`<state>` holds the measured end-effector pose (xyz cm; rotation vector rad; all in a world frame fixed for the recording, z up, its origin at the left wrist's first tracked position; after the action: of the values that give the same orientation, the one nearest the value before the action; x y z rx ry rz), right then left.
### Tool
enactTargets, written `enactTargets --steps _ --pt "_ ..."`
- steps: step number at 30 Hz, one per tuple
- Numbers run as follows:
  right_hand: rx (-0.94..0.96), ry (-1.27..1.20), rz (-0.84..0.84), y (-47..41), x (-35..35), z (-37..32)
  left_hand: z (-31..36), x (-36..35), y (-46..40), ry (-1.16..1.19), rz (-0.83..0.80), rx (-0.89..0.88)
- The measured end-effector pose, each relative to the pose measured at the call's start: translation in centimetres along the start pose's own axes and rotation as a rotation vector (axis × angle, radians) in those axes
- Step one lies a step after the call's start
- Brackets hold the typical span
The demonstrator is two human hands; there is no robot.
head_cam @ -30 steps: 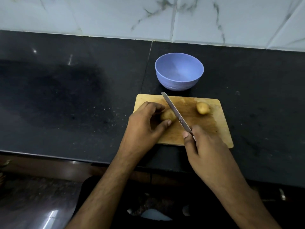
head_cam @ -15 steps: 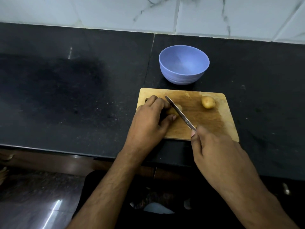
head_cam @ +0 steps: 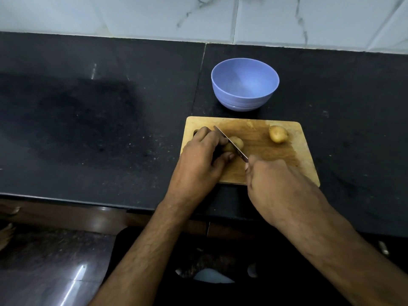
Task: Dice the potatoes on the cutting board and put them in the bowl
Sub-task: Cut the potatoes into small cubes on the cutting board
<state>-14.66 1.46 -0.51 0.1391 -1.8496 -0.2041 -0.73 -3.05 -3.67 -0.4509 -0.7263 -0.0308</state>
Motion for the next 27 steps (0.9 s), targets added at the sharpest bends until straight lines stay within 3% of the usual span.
enactTargets --steps 4,12,27 --pt "0.019 0.042 -0.077 1.9 0.2 1.6 -0.1 0.1 0.2 -0.006 0.014 0.006" --pt "0.039 0.115 0.013 3.9 -0.1 4.0 0.5 0.8 0.2 0.006 0.038 -0.008" --pt "0.055 -0.028 0.001 4.3 0.1 3.0 0.0 1.4 0.5 0.092 0.147 0.028"
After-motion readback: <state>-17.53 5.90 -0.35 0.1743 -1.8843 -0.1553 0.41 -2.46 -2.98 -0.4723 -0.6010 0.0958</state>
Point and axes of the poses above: each hand's wrist, its own y-axis away from the middle knuckle, its own x-axis out of the back of the hand, z = x × y, the point moved 4 cm from there along -y, towards the middle knuckle, and after that the axes turned 6 degrees about -y, right-handed, at the moved point
